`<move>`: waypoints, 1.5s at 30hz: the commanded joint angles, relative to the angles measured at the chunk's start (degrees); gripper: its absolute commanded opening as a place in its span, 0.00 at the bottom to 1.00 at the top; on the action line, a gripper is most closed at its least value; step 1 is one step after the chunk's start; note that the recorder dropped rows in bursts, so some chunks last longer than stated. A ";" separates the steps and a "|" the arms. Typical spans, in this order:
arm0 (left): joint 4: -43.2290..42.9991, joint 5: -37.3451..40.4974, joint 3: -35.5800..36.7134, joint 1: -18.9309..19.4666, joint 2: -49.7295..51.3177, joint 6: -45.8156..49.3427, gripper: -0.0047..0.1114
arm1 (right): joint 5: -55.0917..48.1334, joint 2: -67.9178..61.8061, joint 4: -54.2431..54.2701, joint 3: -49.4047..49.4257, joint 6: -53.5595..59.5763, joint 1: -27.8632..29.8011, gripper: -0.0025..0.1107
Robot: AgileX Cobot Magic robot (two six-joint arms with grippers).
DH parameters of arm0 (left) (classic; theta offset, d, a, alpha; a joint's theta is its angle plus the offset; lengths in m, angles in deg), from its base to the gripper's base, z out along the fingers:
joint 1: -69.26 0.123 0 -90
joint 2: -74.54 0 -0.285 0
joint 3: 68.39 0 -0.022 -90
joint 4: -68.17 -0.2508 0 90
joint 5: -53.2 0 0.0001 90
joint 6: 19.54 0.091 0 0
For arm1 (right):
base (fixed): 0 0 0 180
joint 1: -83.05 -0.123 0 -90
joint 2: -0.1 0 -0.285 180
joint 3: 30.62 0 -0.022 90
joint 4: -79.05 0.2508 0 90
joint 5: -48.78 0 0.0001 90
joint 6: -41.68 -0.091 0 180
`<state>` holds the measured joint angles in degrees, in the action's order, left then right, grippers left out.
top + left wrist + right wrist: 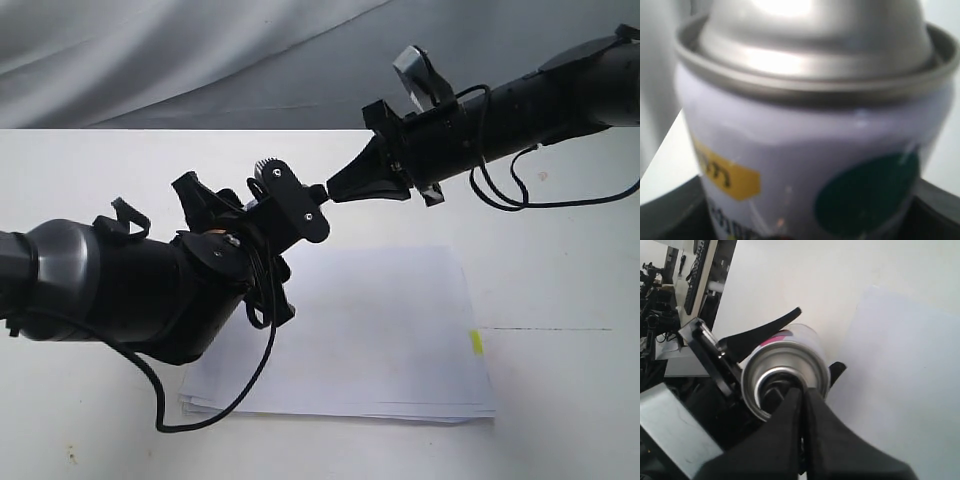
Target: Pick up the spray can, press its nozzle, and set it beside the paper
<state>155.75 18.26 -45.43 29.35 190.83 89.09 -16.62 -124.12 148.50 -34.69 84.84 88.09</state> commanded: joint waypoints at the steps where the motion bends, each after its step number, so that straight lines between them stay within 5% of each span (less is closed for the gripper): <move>1: 1.85 -2.77 -0.60 -0.05 -0.43 -0.71 0.04 | 7.02 4.48 -2.14 0.49 1.30 4.38 0.02; 8: 2.30 -1.57 -0.60 -0.05 -0.43 -2.34 0.04 | 24.06 20.15 -5.67 8.59 7.58 10.32 0.02; 16: -1.75 3.07 -0.60 -0.05 -5.32 -8.48 0.04 | 49.46 50.22 -8.54 23.80 15.10 10.32 0.02; 20: -4.41 5.34 -0.60 1.50 -8.94 -11.27 0.04 | 49.21 59.80 -8.54 33.20 15.10 10.32 0.02; 28: -4.19 18.92 -0.60 15.10 -20.91 -18.75 0.04 | 52.72 79.71 -3.60 58.35 15.10 10.32 0.02; 45: -10.07 33.52 1.70 23.99 -35.06 -25.23 0.04 | 45.86 87.41 -2.60 64.48 14.99 10.32 0.02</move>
<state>146.11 50.11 -44.75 51.66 158.50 64.99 29.13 -37.09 145.97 29.56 99.56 98.17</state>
